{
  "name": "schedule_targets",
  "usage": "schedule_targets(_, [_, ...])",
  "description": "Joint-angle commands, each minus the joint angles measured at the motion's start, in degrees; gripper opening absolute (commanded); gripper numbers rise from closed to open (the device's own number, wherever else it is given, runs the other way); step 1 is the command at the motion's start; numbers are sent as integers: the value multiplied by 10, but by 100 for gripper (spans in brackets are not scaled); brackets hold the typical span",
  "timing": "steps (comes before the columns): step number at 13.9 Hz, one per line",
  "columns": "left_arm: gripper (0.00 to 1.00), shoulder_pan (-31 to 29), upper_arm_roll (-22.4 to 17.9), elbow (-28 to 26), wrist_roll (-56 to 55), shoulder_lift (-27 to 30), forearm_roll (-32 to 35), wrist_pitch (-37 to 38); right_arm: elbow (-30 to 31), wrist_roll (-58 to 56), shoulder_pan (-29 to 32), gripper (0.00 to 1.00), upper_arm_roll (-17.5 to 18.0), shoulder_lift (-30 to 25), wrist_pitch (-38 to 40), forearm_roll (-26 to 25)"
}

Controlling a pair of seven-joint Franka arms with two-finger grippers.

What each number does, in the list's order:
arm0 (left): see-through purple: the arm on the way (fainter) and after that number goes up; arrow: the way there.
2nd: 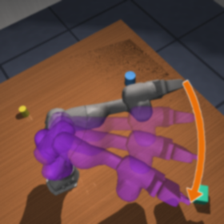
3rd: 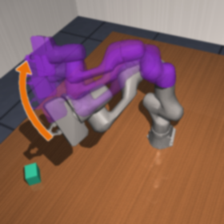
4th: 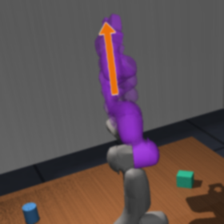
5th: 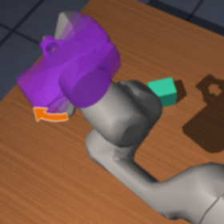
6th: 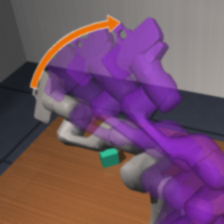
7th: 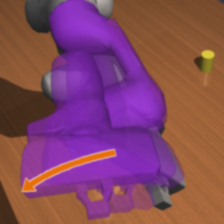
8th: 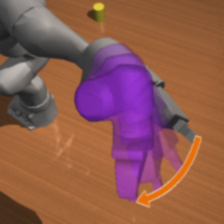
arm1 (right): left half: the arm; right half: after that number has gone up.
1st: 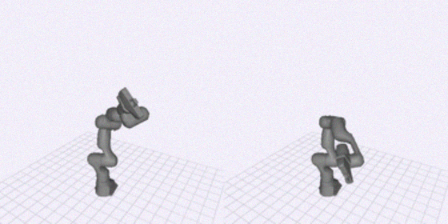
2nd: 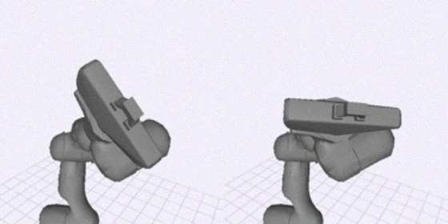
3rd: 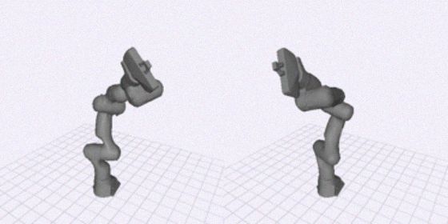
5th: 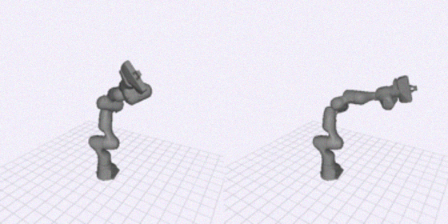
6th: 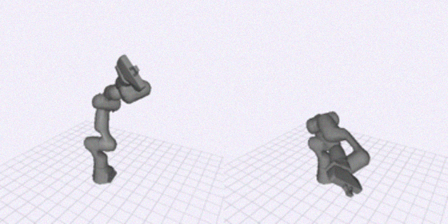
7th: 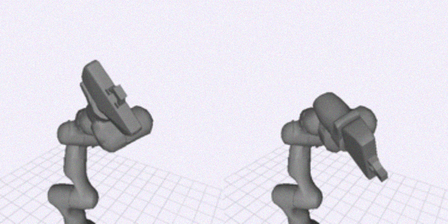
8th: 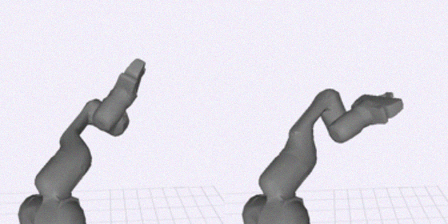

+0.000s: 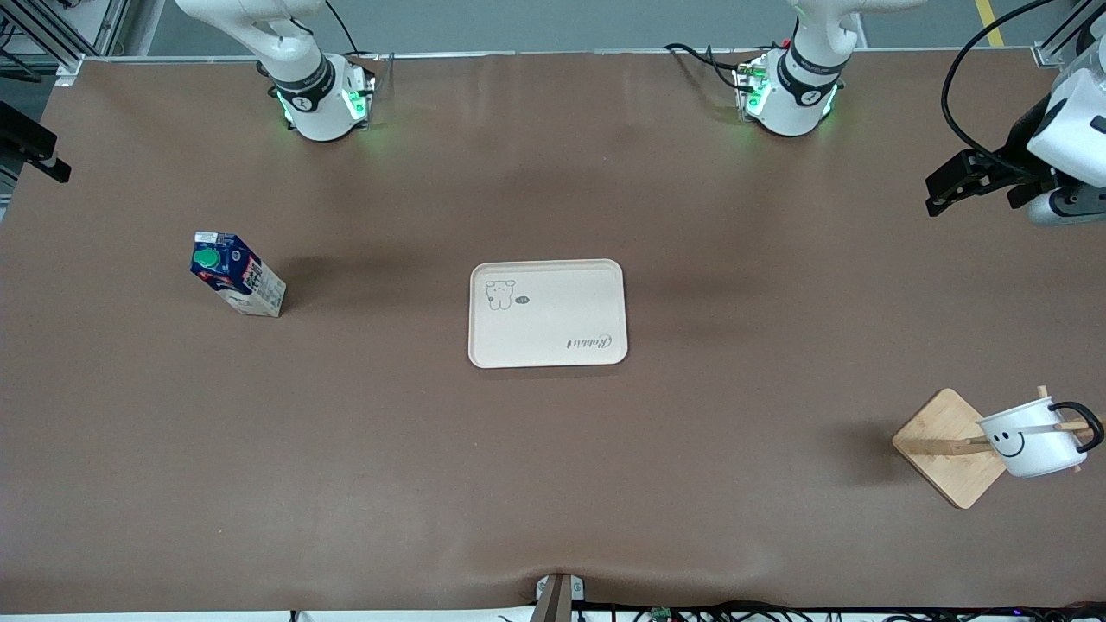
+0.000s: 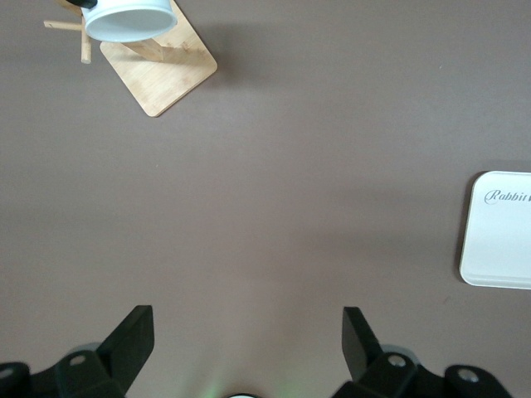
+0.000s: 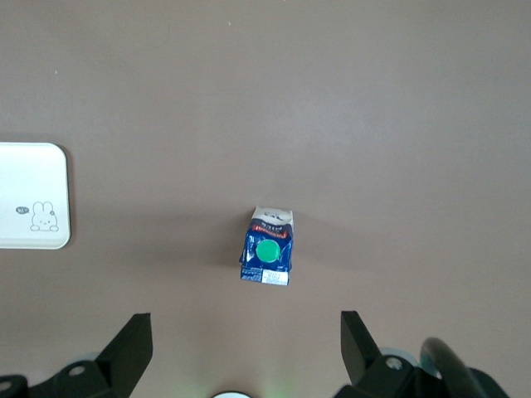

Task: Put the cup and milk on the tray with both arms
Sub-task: 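Move the left gripper toward the white mug on the wooden stand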

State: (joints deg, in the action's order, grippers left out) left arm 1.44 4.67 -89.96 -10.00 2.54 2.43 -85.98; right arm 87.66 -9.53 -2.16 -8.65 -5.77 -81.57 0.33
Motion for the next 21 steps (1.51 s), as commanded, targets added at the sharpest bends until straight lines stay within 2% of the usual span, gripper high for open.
schedule_targets(1, [100, 1, -3, 14, 10, -3, 1, 13, -7, 11, -7, 100, 0, -1, 15, -7])
schedule_targets(9, [100, -3, -10, 13, 5, -19, 4, 10, -9, 8, -2, 100, -2, -2, 33, -7])
schedule_targets(11, [100, -9, -8, 10, -2, -19, 38, 2, -14, 9, -4, 100, -1, -2, 33, -4])
schedule_targets(17, [100, -64, -8, -17, -4, -53, 36, -120, -14, 7, -10, 100, 0, 7, 41, -2])
schedule_targets(21, [100, -104, -8, -22, -12, -106, 36, -210, -13, 7, -9, 100, -1, 18, 44, -3])
